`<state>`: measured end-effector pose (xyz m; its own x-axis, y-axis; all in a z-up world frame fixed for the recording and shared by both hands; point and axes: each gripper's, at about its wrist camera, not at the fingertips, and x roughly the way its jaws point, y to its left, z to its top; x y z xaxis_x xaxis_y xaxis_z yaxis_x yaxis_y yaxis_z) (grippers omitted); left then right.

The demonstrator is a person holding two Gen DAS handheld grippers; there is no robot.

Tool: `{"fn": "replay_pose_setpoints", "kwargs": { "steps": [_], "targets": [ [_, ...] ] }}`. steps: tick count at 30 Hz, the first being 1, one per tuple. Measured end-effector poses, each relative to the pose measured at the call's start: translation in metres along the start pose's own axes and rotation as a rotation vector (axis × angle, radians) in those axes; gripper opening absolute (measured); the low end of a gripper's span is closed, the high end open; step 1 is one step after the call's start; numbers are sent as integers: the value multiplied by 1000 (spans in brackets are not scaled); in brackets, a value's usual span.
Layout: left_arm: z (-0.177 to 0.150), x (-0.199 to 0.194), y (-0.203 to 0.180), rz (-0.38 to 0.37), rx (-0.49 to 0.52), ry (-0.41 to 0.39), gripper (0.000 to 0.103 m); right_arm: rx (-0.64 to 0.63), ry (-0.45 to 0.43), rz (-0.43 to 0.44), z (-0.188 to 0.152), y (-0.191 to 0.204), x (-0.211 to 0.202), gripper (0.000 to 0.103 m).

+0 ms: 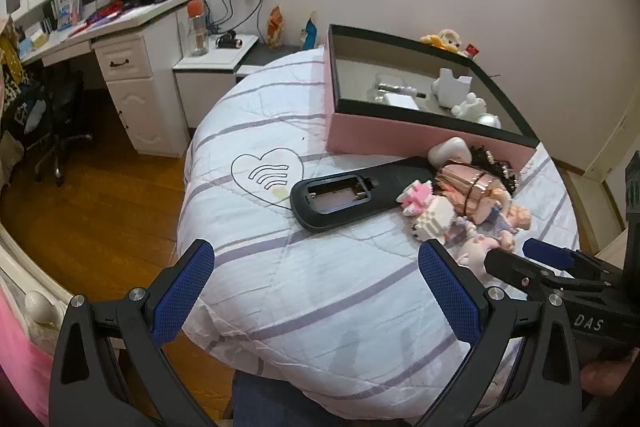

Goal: Organize rigid objects
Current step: 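Withdraw both tools from the box toward the remaining toys, then grasp the pink-white block toy with the left tool while the right tool grasps the doll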

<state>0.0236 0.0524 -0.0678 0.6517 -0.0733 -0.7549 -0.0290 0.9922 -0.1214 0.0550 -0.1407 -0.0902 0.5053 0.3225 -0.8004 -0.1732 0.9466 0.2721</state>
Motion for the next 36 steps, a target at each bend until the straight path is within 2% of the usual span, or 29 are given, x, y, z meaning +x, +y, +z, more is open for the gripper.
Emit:
{"fn": "replay_pose_setpoints", "kwargs": {
  "steps": [3, 6, 7, 19, 26, 27, 28, 36],
  "targets": [
    [-1, 8, 2, 0, -6, 15, 103, 15, 4, 15, 3, -2, 8, 87],
    [-1, 14, 2, -5, -4, 30, 103, 19, 13, 27, 4, -3, 18, 66],
    [-1, 17, 0, -8, -1, 36, 103, 25, 15, 45, 4, -4, 21, 62],
    [-1, 27, -16, -24, 30, 56, 103, 19, -6, 80, 2, -13, 8, 61],
    [0, 32, -34, -38, 59, 67, 103, 39, -30, 70, 0, -30, -9, 61],
    [-1, 32, -37, -39, 65, 68, 103, 43, -30, 78, 0, -32, -8, 51],
    [-1, 32, -39, -39, 70, 69, 103, 53, -26, 70, 0, -35, -6, 48],
    [-2, 35, -43, -23, 80, 77, 103, 39, -4, 37, 5, -33, 21, 53]
  ]
}}
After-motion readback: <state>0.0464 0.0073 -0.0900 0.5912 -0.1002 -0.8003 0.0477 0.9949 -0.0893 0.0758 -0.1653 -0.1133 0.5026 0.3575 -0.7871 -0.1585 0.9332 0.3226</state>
